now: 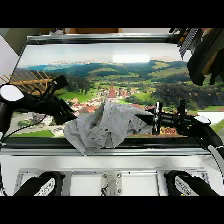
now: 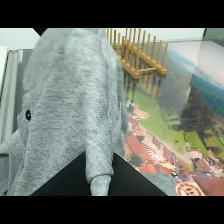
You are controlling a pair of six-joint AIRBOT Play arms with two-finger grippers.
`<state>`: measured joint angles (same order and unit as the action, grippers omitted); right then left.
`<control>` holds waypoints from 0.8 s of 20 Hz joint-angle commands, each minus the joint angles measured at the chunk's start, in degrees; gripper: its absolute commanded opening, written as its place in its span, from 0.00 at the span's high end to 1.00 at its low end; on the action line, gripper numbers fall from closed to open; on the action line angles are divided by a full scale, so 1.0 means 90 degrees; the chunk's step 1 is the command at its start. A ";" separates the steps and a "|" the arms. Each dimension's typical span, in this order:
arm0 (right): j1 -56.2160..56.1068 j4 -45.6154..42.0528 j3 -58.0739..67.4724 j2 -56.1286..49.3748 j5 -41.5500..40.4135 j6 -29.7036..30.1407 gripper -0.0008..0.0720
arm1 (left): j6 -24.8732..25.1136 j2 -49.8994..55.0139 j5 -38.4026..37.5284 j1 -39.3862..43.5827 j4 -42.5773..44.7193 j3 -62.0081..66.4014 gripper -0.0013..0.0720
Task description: Fold the clothes and pants, and hang the long-sleeved shirts on hangers.
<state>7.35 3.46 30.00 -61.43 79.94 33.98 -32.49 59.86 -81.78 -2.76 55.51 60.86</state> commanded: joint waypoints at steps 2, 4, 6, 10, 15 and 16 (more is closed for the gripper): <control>-0.0007 0.0306 0.0002 0.0143 0.0049 -0.0148 0.96 | -0.0848 -0.0576 0.0289 -0.0954 -0.0010 0.0007 0.46; -0.0007 0.0600 0.0039 0.0396 -0.0070 -0.0549 0.96 | -0.1341 -0.0826 0.0340 -0.1365 -0.0010 0.0007 0.46; -0.0007 0.0573 0.0112 0.0714 -0.0325 -0.0622 0.96 | -0.2161 -0.1022 0.0442 -0.1622 -0.0007 0.0005 0.46; -0.0007 0.0396 0.0151 0.1360 -0.0918 -0.1078 0.96 | -0.4214 -0.1389 0.0685 -0.1467 -0.0022 -0.0287 0.46; -0.0010 -0.0036 0.0151 0.1756 -0.0981 -0.1668 0.96 | -0.6635 -0.1654 0.2125 0.0061 -0.0102 -0.1559 0.04; -0.0010 -0.0029 0.0151 0.1766 -0.0981 -0.1719 0.96 | -0.6730 -0.1610 0.2565 0.0379 -0.0379 -0.1732 0.04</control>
<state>7.33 4.69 31.29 -47.07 72.05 21.23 -81.17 45.95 -68.55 -6.35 54.70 50.28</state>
